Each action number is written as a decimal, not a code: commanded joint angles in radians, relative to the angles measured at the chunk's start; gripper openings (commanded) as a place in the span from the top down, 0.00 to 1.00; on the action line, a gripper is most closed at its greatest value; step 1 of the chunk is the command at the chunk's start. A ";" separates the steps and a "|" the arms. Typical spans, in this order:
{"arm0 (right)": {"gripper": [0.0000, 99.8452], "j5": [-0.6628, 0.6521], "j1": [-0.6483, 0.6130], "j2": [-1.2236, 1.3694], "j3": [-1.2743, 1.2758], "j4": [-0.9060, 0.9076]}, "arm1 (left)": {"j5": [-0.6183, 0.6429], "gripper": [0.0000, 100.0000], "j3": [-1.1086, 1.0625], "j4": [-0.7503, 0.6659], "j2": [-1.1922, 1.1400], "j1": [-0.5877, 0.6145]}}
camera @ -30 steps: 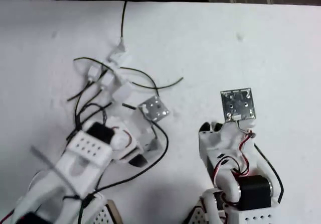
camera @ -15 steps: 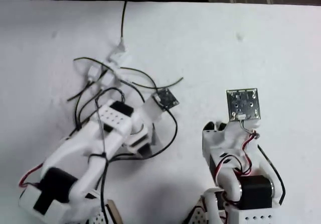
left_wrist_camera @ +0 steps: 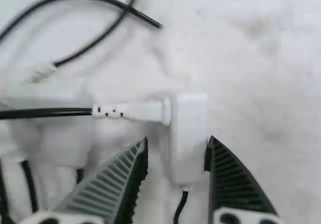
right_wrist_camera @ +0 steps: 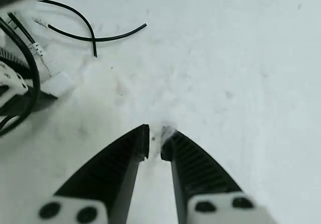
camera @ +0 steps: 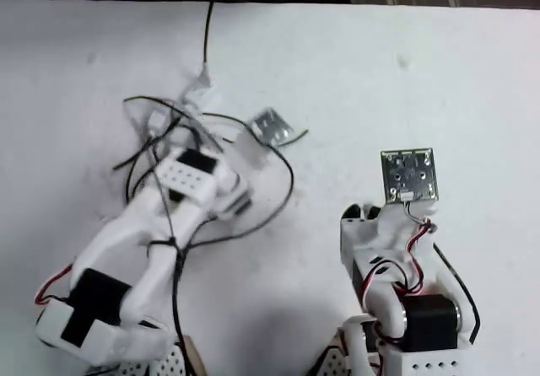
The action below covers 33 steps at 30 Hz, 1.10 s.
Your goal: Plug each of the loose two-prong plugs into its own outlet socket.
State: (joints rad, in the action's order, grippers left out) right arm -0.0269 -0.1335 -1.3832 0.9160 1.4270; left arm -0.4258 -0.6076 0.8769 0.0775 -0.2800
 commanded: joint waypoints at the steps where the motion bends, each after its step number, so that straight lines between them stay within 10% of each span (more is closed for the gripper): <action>1: 0.96 -0.009 0.007 -0.007 -0.006 -0.024 | 0.005 0.80 0.117 -0.049 0.004 0.071; 11: 0.96 -0.009 0.001 -0.007 -0.005 -0.021 | 0.034 0.80 0.499 -0.048 -0.274 0.145; 21: 0.96 -0.009 -0.001 -0.005 -0.003 -0.021 | 0.100 0.65 0.873 0.431 -0.329 0.182; 33: 0.96 -0.009 -0.001 -0.001 0.002 -0.019 | 0.060 0.69 0.551 0.565 -0.093 -0.025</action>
State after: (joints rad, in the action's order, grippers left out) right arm -0.0269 -0.1335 -1.3832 0.9175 1.4270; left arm -0.3613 0.0414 1.4599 -0.0959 -0.2662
